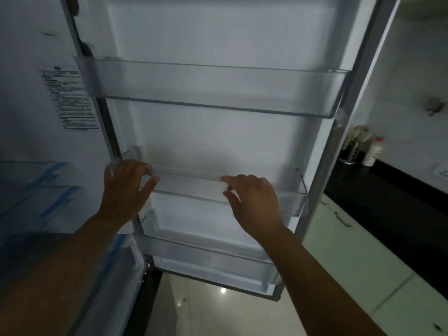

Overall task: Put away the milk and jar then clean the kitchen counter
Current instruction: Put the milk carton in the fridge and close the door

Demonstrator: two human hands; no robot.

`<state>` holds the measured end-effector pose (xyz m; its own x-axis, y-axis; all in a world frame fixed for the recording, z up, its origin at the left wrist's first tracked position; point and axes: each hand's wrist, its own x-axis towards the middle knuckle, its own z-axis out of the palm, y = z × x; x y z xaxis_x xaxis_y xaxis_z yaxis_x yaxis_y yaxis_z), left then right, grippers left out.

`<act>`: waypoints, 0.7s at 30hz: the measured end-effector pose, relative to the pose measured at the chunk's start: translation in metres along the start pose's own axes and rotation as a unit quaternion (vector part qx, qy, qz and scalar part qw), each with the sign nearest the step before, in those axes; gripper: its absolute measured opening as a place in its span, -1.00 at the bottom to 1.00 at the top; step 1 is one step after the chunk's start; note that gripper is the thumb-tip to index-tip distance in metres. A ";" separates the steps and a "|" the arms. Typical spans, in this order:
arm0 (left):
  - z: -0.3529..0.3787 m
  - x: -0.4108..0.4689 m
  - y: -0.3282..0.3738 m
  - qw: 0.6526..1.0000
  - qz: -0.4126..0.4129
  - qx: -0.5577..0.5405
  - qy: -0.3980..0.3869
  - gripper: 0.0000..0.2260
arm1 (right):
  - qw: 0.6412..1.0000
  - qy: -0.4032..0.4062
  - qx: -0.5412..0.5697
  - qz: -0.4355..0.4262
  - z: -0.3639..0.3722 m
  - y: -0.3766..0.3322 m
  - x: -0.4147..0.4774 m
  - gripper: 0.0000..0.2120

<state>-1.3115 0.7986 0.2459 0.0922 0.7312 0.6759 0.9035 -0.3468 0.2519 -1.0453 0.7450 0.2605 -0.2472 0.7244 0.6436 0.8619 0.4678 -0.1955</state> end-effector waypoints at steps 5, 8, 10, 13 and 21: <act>-0.015 -0.026 0.011 0.999 0.021 -0.047 -0.007 -0.48 | 0.998 0.049 -0.033 0.024 -0.032 -0.028 -0.041 -0.80; -0.026 -0.051 0.033 0.992 0.054 -0.114 -0.021 -0.52 | 0.997 0.072 -0.008 0.025 -0.040 -0.045 -0.058 -0.80; -0.032 -0.064 0.049 0.987 0.073 -0.143 -0.025 -0.54 | 0.997 0.075 0.020 0.028 -0.043 -0.056 -0.065 -0.78; -0.036 -0.077 0.076 0.982 0.105 -0.158 -0.023 -0.55 | 0.996 0.075 0.052 0.017 -0.049 -0.066 -0.074 -0.76; -0.029 -0.096 0.126 0.982 0.088 -0.163 -0.027 -0.45 | 0.962 0.237 0.111 0.073 -0.100 -0.020 -0.109 -0.74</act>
<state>-1.2186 0.6679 0.2326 0.2648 0.6706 0.6930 0.6907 -0.6334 0.3490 -0.9910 0.6065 0.2682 0.1442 0.5024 0.8525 0.7438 0.5132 -0.4283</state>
